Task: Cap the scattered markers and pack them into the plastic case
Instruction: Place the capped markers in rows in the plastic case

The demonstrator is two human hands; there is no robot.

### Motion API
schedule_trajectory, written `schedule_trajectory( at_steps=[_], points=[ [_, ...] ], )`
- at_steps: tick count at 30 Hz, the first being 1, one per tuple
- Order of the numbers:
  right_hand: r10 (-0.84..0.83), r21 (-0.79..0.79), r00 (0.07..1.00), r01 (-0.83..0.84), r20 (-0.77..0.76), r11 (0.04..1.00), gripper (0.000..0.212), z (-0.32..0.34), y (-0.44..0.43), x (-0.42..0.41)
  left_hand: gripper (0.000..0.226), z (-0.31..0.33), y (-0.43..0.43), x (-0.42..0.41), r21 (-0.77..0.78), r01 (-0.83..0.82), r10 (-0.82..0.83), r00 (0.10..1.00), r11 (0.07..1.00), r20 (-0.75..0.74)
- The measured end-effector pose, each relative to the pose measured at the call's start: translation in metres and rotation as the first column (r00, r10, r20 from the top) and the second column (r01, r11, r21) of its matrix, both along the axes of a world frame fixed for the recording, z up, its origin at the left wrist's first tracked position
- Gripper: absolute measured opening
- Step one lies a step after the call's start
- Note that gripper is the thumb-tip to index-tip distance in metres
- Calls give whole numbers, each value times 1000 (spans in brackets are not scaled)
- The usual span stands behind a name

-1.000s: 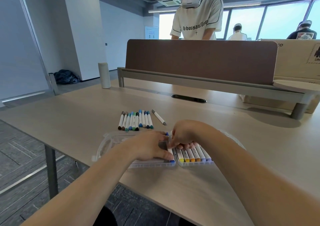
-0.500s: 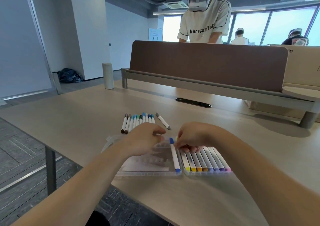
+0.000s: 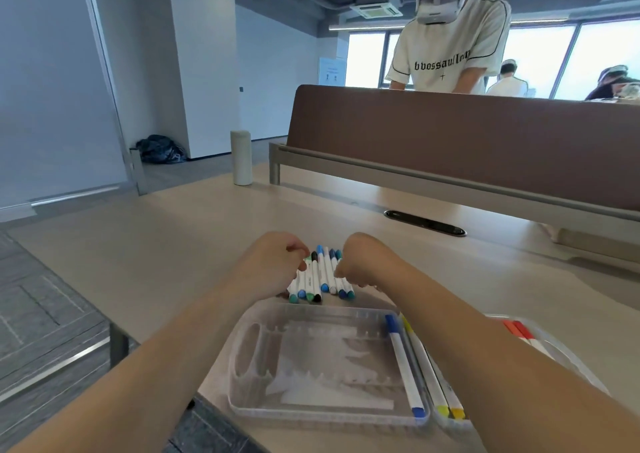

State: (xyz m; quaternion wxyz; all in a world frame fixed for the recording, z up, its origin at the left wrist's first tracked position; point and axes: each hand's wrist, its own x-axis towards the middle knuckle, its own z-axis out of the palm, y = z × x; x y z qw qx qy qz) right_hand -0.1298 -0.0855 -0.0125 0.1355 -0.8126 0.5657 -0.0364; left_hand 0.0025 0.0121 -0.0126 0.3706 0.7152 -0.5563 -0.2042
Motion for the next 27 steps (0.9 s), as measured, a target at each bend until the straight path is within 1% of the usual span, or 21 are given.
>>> schedule_trajectory(
  at_steps=[4,8,12,15,17,22,24,27],
  points=[
    [-15,-25,998,13,-59,1000,23,-1,-10,22,23,0,-7,10,-9,-9,9,1000,1000,-23],
    [-43,-32,994,40,-102,999,20,-1,-18,32,23,-3,-13,13,2,10,-10,999,1000,-33],
    [-47,-4,990,47,-136,999,20,-6,-23,40,23,-7,-17,15,5,23,-23,999,1000,-27],
    [-68,-35,990,64,-124,997,20,-5,-25,36,22,-7,-19,13,11,25,-25,999,1000,-33],
    [-79,-41,984,73,-158,997,20,-5,-25,33,23,-7,-21,13,8,29,-29,999,1000,-39],
    [-73,-21,970,70,-234,997,16,-10,-29,32,23,-6,-23,5,27,46,-46,999,999,-1],
    [-64,-18,968,61,-241,998,13,-10,-29,32,23,-6,-22,1,38,44,-45,999,998,15],
    [-64,3,965,67,-253,998,16,-10,-28,33,24,-6,-21,-3,49,30,-32,999,998,30]
  ],
)
